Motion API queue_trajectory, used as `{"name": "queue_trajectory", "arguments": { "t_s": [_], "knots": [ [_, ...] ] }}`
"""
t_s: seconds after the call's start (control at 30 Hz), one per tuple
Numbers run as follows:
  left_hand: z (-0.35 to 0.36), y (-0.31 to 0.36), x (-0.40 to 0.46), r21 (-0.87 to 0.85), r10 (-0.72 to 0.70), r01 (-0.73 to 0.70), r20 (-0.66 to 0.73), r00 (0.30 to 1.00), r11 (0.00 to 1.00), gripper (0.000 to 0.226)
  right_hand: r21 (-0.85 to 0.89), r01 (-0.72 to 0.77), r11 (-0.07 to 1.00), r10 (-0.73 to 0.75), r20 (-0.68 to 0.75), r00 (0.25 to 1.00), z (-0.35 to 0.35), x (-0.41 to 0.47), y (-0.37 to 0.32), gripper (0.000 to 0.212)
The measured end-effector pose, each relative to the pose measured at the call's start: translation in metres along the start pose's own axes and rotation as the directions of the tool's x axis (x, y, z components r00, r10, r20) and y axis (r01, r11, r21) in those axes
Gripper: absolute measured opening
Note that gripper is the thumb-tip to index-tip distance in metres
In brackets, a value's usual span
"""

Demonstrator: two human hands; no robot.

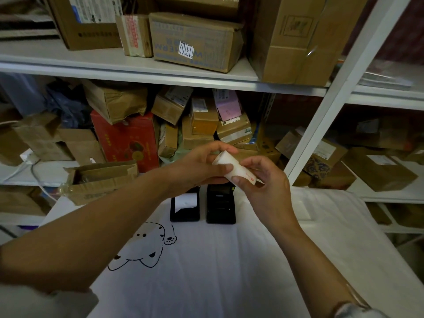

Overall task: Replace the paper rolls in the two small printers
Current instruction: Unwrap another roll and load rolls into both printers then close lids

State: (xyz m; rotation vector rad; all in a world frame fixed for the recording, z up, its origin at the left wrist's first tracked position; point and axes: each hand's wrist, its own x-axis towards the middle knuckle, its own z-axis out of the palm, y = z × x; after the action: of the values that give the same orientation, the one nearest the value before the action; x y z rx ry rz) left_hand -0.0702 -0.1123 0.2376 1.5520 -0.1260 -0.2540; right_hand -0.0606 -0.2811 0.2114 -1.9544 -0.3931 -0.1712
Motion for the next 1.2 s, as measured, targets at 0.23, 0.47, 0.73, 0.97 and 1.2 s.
{"name": "queue_trajectory", "arguments": {
  "t_s": [0.23, 0.47, 0.73, 0.97, 1.2],
  "knots": [
    [0.001, -0.004, 0.004, -0.067, -0.03, 0.027, -0.038, 0.999, 0.997, 0.026, -0.098, 0.041, 0.994, -0.039, 0.016, 0.999, -0.001, 0.002, -0.002, 0.03],
    [0.002, -0.008, 0.006, -0.057, -0.017, 0.014, -0.053, 0.998, 0.998, 0.02, -0.068, 0.043, 0.997, -0.045, -0.026, 0.999, 0.002, 0.003, -0.002, 0.015],
    [0.002, -0.001, 0.008, 0.032, 0.014, -0.013, -0.045, 0.999, 0.999, 0.022, -0.001, -0.027, 1.0, 0.027, -0.11, 0.994, 0.006, 0.008, -0.001, 0.009],
    [-0.006, -0.002, 0.005, 0.004, 0.022, -0.022, -0.011, 1.0, 1.0, 0.019, 0.051, -0.028, 0.998, 0.031, -0.06, 0.998, 0.007, 0.008, -0.003, 0.02],
    [0.001, 0.004, 0.006, -0.001, 0.113, -0.113, -0.039, 0.993, 0.994, 0.016, 0.093, 0.038, 0.995, -0.02, -0.188, 0.982, 0.011, 0.008, -0.005, 0.014]
  ]
}}
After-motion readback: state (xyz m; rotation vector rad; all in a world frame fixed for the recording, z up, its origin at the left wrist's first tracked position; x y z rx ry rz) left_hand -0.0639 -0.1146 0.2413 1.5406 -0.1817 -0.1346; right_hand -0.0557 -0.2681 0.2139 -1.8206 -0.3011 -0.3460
